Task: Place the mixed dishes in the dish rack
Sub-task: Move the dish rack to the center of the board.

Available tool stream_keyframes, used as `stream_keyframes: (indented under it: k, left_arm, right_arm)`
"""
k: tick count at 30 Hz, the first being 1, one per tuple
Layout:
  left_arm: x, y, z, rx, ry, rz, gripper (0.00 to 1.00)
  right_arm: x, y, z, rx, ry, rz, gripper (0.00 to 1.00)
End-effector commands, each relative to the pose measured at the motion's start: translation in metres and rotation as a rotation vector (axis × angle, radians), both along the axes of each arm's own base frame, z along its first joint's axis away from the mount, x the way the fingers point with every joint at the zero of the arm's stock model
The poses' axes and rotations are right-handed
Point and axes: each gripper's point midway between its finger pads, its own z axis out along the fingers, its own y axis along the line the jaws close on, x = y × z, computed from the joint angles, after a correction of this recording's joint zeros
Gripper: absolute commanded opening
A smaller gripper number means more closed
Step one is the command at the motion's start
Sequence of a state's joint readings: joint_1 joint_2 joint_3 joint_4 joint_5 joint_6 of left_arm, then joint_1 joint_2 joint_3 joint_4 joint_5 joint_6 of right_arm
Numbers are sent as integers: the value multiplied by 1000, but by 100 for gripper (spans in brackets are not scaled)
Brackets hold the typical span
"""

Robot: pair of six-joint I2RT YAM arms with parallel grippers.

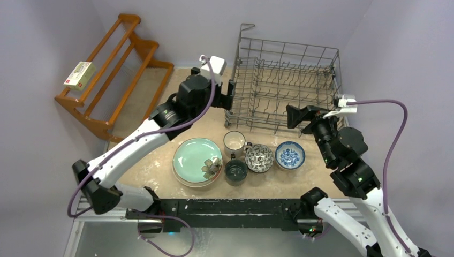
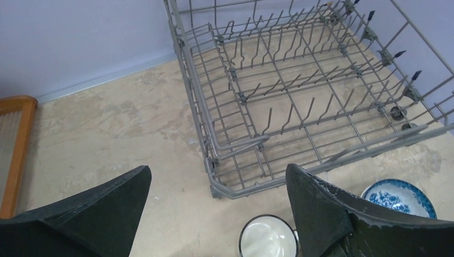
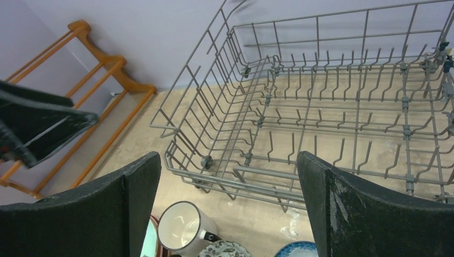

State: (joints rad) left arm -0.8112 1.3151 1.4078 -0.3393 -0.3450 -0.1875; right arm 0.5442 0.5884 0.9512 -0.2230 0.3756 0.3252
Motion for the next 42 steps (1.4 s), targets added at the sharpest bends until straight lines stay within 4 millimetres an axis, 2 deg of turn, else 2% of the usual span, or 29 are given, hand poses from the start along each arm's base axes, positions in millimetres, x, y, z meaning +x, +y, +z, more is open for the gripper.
stream_keyframes:
  k: [1, 9, 16, 22, 31, 35, 40, 42]
  left_arm:
    - [23, -12, 9, -13, 15, 55, 94]
    - [62, -52, -11, 31, 63, 59, 81]
    - [112, -47, -36, -8, 142, 129, 69]
    - [136, -48, -54, 18, 168, 163, 63]
    - [149, -49, -80, 33, 205, 171, 40]
    - [153, -43, -84, 27, 212, 179, 26]
    - [157, -34, -84, 10, 211, 190, 2]
    - [159, -31, -80, 3, 204, 194, 0]
  right_arm:
    - [-4, -1, 14, 16, -7, 1, 99]
    - [-5, -6, 16, -31, 4, -9, 99]
    - [-13, -12, 17, -34, -4, -12, 99]
    - [-16, -12, 13, -38, 3, -8, 99]
    - [-15, -9, 9, -38, 13, 4, 99]
    - [-15, -8, 7, -36, 19, 9, 99]
    - [-14, -7, 3, -36, 28, 9, 99]
    - [-13, -6, 1, -35, 31, 11, 99]
